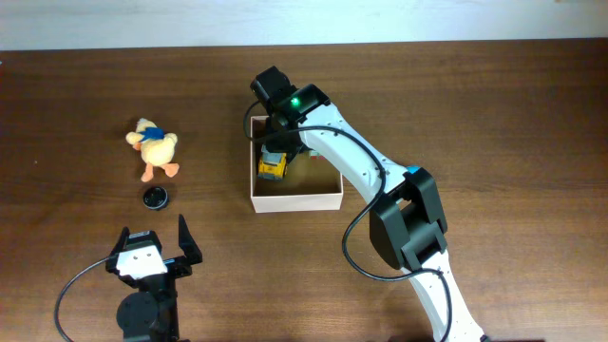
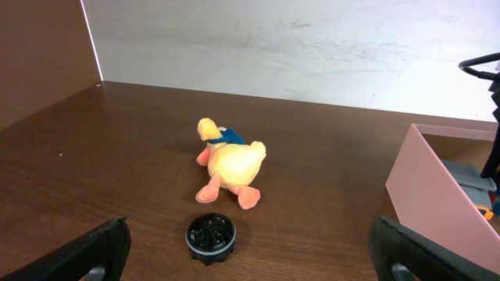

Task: Pack container
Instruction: 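Open the right gripper to release the truck in the box, then lift the right gripper and move it right toward the blue ball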

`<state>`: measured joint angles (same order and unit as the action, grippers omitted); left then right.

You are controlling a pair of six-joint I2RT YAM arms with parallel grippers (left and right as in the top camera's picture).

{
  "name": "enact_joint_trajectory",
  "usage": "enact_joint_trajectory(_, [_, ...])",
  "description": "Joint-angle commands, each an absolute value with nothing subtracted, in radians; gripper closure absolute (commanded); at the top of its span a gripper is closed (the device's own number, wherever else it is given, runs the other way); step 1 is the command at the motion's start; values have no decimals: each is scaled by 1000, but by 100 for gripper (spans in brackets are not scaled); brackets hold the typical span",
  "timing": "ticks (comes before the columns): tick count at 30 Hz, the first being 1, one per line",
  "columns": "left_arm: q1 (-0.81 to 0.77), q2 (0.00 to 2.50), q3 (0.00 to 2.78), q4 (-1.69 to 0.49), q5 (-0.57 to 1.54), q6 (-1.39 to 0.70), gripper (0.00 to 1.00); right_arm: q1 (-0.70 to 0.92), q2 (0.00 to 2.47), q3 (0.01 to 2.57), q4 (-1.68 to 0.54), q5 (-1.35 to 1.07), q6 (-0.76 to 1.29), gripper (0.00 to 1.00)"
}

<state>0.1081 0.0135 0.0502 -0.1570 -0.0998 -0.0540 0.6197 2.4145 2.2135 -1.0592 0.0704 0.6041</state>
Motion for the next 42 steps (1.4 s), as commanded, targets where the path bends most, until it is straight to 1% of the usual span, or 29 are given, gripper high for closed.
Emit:
enact_joint_trajectory(1, [113,5,44,-154,-82,-67,1,624,2433,2202,-1037,35,574,96])
enact_joint_trajectory(9, [113,5,44,-154,-82,-67,1,634,2433,2202,-1013,6,532,96])
enact_joint_trajectory(21, [113,5,44,-154,-82,-67,1,641,2433,2202,-1013,8,530,96])
enact_joint_trajectory(25, [113,5,44,-154,-82,-67,1,640,2433,2202,-1020,32,528,96])
enact_joint_trajectory(28, [113,5,44,-154,-82,-67,1,640,2433,2202,-1045,82,528,93])
enact_joint_trajectory(33, [113,5,44,-154,-82,-67,1,629,2433,2203,-1085,152,527,94])
enact_joint_trajectory(37, [113,5,44,-154,-82,-67,1,611,2429,2205,-1101,139,527,94])
enact_joint_trajectory(42, [113,5,44,-154,-82,-67,1,607,2371,2225,-1116,147,453,93])
